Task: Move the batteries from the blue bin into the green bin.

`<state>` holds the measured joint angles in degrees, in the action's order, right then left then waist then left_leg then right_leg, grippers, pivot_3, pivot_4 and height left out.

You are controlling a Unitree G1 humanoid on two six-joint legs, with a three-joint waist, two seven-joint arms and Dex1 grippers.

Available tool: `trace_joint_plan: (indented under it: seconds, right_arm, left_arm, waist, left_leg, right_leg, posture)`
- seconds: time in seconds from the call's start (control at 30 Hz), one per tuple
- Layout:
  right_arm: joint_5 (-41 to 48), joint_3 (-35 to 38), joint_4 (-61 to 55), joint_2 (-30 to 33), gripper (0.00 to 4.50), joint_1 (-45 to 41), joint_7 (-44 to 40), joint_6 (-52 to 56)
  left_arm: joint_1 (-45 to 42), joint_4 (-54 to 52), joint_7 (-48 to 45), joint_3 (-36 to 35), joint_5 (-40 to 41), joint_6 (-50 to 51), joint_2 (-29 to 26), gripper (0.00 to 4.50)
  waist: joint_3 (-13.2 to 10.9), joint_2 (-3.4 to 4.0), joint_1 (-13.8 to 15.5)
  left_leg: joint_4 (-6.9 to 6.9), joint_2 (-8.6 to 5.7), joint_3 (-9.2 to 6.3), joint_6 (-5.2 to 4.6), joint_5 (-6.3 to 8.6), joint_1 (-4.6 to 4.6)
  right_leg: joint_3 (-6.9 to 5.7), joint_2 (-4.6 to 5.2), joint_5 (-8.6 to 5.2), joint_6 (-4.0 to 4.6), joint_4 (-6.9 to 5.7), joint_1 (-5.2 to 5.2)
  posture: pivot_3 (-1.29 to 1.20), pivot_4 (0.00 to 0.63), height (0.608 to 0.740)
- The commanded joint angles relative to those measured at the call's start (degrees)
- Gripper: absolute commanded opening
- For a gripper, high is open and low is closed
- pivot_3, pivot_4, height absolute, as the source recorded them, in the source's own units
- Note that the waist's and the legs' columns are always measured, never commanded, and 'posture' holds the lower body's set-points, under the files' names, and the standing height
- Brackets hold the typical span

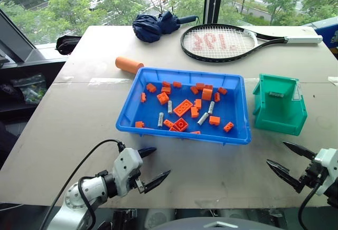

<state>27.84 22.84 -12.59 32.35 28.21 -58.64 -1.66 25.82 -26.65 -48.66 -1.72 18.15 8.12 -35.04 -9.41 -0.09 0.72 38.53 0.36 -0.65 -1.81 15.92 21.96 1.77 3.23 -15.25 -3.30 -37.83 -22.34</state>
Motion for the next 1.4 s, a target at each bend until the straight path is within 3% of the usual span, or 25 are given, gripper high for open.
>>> trace_joint_plan:
  seconds: [0.03, 0.57, 0.73, 0.83, 0.97, 1.07, 1.2, 1.4]
  right_arm:
    - [0.6, 0.8, -0.7, 0.8, 4.45, 0.2, -0.9, -1.1]
    - [3.0, 2.5, -1.8, 4.0, 4.45, 0.0, -3.7, 0.7]
    - [10.4, 6.7, -9.2, 8.4, 4.45, 1.6, -4.5, 7.4]
    - [17.9, 7.6, -16.6, 11.0, 4.45, -1.4, -0.2, 14.6]
    - [20.0, 0.7, -22.5, 15.4, 4.45, -12.4, 10.0, 26.0]
    - [18.5, -6.7, -23.4, 15.2, 4.45, -24.0, 17.0, 31.4]
    - [19.8, -16.1, -22.0, 12.5, 4.45, -39.0, 23.7, 41.2]
    - [16.6, -26.2, -15.4, 5.0, 4.45, -53.8, 33.8, 54.7]
  left_arm:
    - [-0.9, -3.3, 0.7, -0.1, 1.2, 1.4, -0.1, 4.50]
    - [-3.3, -11.2, 1.5, 0.1, 5.8, 9.6, -1.0, 4.50]
    - [-1.6, -14.6, -3.2, -4.0, 14.3, 12.1, -4.1, 4.50]
    - [-3.4, -15.5, -5.5, -8.1, 21.9, 15.4, -7.1, 4.50]
    - [-9.3, -15.6, -7.6, -10.7, 28.2, 19.0, -11.4, 4.50]
    - [-12.2, -14.8, -10.7, -11.2, 25.7, 18.6, -16.0, 4.50]
    - [-18.2, -9.8, -14.4, -14.5, 24.9, 18.6, -22.1, 4.50]
    - [-25.2, -3.2, -18.3, -17.3, 22.5, 18.0, -27.5, 4.50]
  waist:
    - [0.0, 0.00, 0.0]
    - [0.0, -0.04, 0.0]
    - [0.0, -0.03, 0.0]
    - [0.0, -0.07, -0.1]
    - [0.0, -0.07, -0.1]
    - [-0.1, -0.26, -0.2]
    - [-0.2, -0.35, -0.1]
    - [-0.2, -0.40, -0.2]
  left_leg:
    - [0.00, 0.00, 0.01, 0.00, 0.00, 0.00]
    - [-0.04, 0.01, 0.05, 0.00, 0.00, -0.03]
    - [-0.06, 0.02, 0.04, 0.00, 0.00, -0.02]
    - [-0.06, 0.08, 0.05, 0.00, 0.00, -0.04]
    - [-0.04, 0.11, 0.06, 0.00, -0.01, -0.07]
    - [-0.04, 0.06, 0.09, 0.01, -0.01, -0.02]
    - [-0.07, 0.05, 0.05, 0.01, -0.01, 0.24]
    - [-0.04, 0.02, -0.15, 0.02, -0.02, 0.70]
  right_leg:
    - [0.01, 0.00, 0.00, 0.00, 0.00, 0.00]
    - [0.06, -0.09, 0.00, -0.01, 0.02, 0.00]
    - [0.12, -0.01, 0.00, 0.00, 0.03, 0.00]
    - [0.14, -0.04, 0.00, 0.00, 0.03, 0.00]
    - [0.07, -0.20, 0.00, 0.00, 0.00, 0.00]
    - [0.08, -0.37, 0.01, 0.00, 0.01, -0.06]
    - [0.07, -0.43, 0.11, -0.16, -0.01, -0.37]
    - [-0.13, -0.42, 0.14, -0.18, 0.00, -0.72]
  posture:
    - [0.00, 0.150, 0.740]
    - [0.00, 0.150, 0.740]
    - [0.00, 0.150, 0.740]
    - [0.00, 0.150, 0.740]
    - [0.00, 0.150, 0.740]
    - [0.00, 0.150, 0.740]
    - [0.00, 0.150, 0.740]
    - [0.00, 0.150, 0.740]
